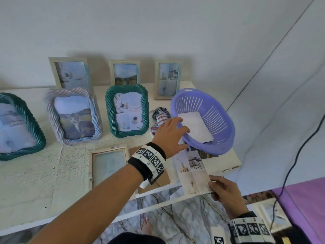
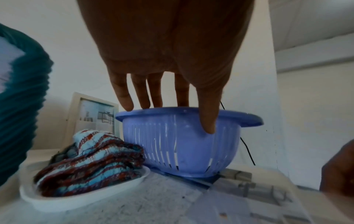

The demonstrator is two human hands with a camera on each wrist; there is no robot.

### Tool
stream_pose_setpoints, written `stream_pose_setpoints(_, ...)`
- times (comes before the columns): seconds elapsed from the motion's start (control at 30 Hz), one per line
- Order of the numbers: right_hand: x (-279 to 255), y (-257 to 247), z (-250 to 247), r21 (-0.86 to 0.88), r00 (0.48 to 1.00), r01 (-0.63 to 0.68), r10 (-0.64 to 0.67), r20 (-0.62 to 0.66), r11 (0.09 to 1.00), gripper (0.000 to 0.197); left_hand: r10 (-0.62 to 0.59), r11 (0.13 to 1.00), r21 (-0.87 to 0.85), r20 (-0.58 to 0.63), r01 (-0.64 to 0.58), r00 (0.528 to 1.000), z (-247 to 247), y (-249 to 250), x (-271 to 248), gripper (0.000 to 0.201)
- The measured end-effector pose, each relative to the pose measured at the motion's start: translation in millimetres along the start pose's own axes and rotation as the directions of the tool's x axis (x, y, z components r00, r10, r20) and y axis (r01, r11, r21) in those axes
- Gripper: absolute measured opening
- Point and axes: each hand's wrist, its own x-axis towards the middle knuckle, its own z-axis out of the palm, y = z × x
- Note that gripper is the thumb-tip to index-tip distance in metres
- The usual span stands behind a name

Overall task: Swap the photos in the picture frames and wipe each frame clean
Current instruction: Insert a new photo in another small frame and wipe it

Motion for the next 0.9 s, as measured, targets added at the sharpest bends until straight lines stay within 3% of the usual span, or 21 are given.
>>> stream_pose_setpoints(0.13,11,2,-11,-0.043,1.0,-0.008,0.007,-0.022,0.999,0.015,0.055,0.994,0.093,-0.022,-0.053,0.998,4,-3,15,0.034)
stream_pose_setpoints(0.4,53,-28,-18,-0.26,0.997,0.043,-0.059,-0.057,0.965,0.013,0.016,0.999,-0.047,-0.12,-0.021,0.993,-14,-11,34,0.033)
stream_pose_setpoints(0.5,77,-39,-13,-0.451,0.992,0.067,-0.109,-0.068,0.89,0.012,0.01,0.998,-0.067,-0.125,-0.019,0.992,-16,-11,35,0.033)
stream_pose_setpoints(0.63,108,-49,-9,-0.656,0.992,0.018,-0.097,-0.085,0.754,0.028,0.007,0.999,-0.051,-0.126,-0.014,0.992,-14,-11,31,0.033)
stream_pose_setpoints(0.73,120,-51,-5,-0.73,0.99,-0.025,-0.084,-0.113,0.683,0.02,0.014,1.0,-0.024,-0.125,-0.017,0.992,-8,-12,27,0.032)
stream_pose_setpoints(0.8,120,-52,-5,-0.722,0.987,-0.073,-0.053,-0.151,0.688,0.012,0.013,1.0,-0.01,-0.118,-0.014,0.993,-3,-11,23,0.032)
stream_pose_setpoints(0.9,124,-42,-11,-0.777,0.994,-0.073,-0.02,-0.11,0.626,0.016,0.021,1.0,0.002,-0.13,-0.021,0.991,5,-9,17,0.032)
